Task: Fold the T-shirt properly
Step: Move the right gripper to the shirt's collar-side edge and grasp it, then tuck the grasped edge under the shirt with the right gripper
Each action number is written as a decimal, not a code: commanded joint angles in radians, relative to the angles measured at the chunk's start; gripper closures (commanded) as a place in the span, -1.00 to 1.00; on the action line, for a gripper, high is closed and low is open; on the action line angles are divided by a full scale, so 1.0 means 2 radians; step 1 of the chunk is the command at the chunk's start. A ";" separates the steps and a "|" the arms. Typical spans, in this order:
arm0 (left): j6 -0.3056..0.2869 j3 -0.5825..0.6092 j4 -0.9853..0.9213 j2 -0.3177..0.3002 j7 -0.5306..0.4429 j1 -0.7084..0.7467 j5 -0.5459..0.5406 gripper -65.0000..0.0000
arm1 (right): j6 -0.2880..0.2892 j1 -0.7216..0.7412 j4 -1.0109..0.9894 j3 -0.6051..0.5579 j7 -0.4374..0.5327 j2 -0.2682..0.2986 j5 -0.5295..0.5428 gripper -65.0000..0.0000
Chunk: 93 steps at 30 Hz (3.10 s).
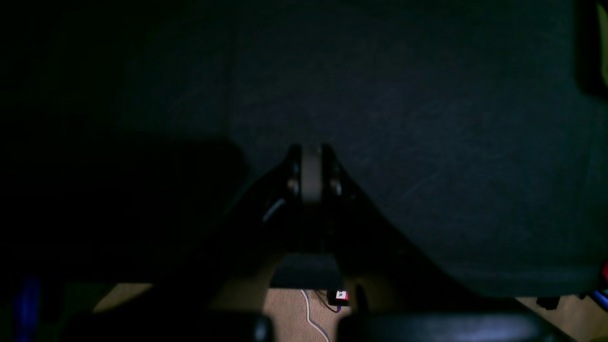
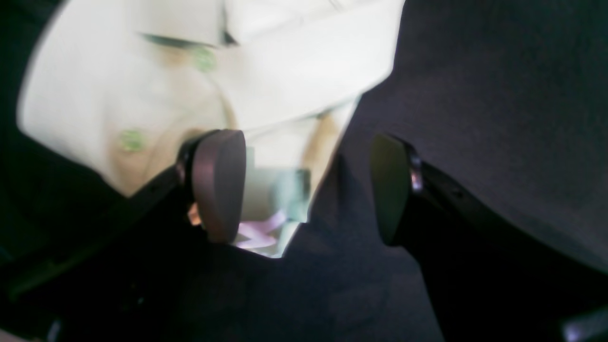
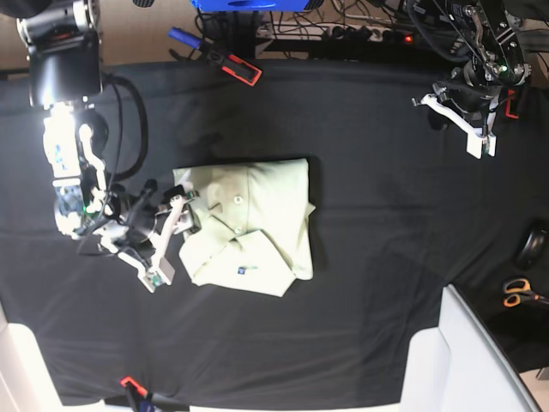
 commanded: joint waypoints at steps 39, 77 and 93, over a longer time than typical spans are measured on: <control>0.000 -0.003 0.006 -0.013 -0.007 -0.005 -0.003 1.00 | -0.001 0.162 -0.267 0.445 -0.100 -0.121 0.073 0.19; -0.001 -0.006 -0.027 -0.022 -0.007 -0.005 -0.003 1.00 | -0.012 0.203 -0.312 0.345 -0.033 -0.116 0.076 0.80; -0.001 -0.003 -0.034 -0.022 -0.007 -0.020 -0.003 1.00 | -0.012 0.227 -0.335 0.343 -0.017 -0.116 0.073 0.80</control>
